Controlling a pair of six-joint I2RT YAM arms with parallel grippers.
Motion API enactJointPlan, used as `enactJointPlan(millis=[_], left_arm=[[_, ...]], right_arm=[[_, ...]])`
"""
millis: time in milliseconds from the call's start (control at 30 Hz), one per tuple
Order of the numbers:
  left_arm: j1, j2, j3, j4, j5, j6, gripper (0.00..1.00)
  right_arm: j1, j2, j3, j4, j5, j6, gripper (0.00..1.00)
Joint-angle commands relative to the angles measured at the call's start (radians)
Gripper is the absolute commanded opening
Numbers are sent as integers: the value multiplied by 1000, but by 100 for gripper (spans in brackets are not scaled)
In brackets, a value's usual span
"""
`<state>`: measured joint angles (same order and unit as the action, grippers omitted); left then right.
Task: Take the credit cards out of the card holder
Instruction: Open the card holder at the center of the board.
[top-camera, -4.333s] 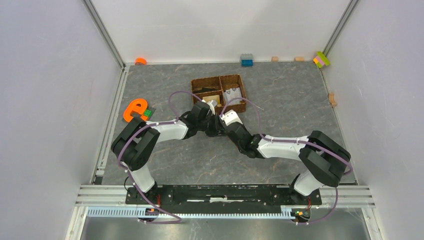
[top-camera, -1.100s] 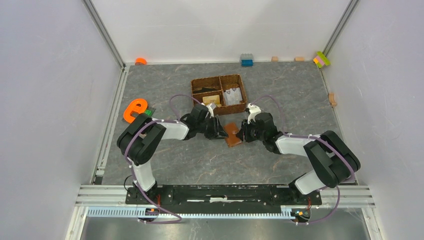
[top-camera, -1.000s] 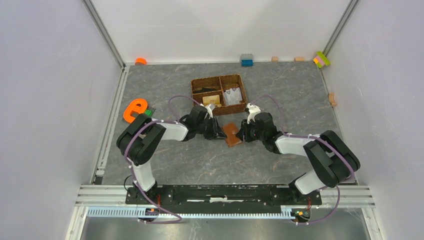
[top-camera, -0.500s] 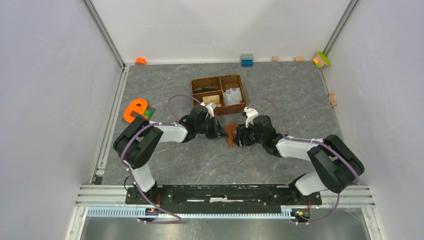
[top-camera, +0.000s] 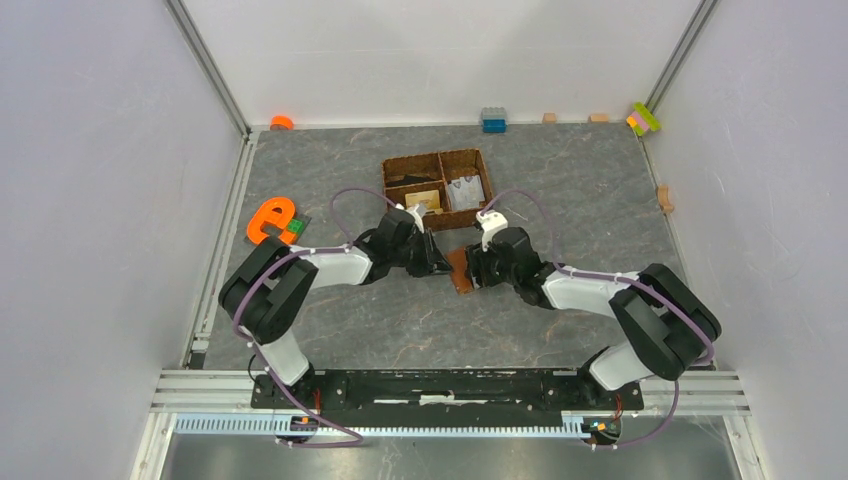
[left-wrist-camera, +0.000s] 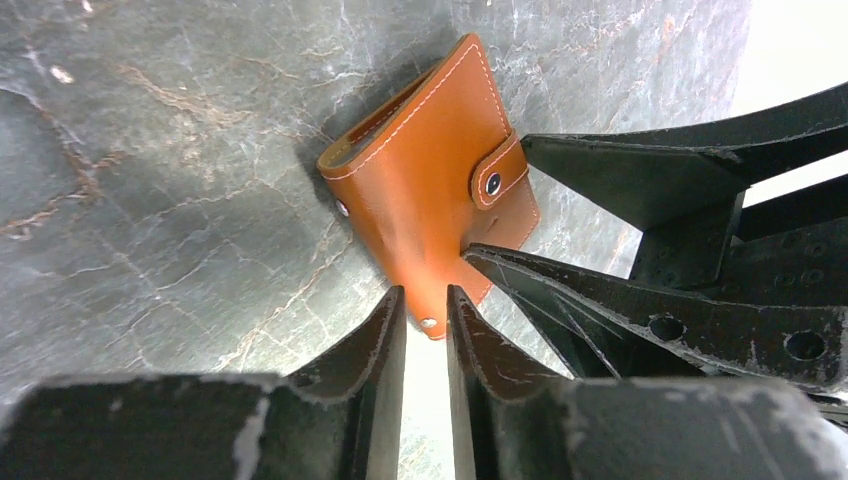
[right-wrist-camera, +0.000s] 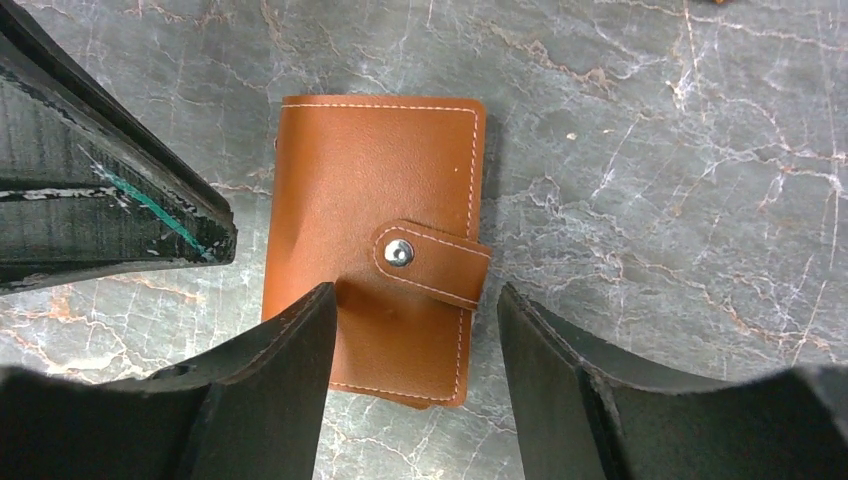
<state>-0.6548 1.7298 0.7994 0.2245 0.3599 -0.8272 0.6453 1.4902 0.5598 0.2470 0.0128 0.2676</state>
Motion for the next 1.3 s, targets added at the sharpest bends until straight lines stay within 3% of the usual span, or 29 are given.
enactJointPlan(millis=[0,233,367,833,933,1100,1267], left_arm=[[-3,-52,33,-42,-77,30,30],[-3,-17,66,-80,-79,48,32],[-4,-2,83,-99,-81,59,32],[-3,17,95,-109,-74,62,34],[-3,24,98,-109,-72,62,36],[-5,29,100,-108,-67,60,39],[-5,37,101,-105,-61,59,40]], right_arm=[[28,33,51,-41,117,-46,65],[84,91,125,-113,288,-74,54],[95,112,145,-149,339,-71,40],[96,109,142,-168,317,-45,2],[94,96,130,-158,311,-37,0],[50,62,81,-91,189,-4,0],[-59,-9,-57,119,-137,76,0]])
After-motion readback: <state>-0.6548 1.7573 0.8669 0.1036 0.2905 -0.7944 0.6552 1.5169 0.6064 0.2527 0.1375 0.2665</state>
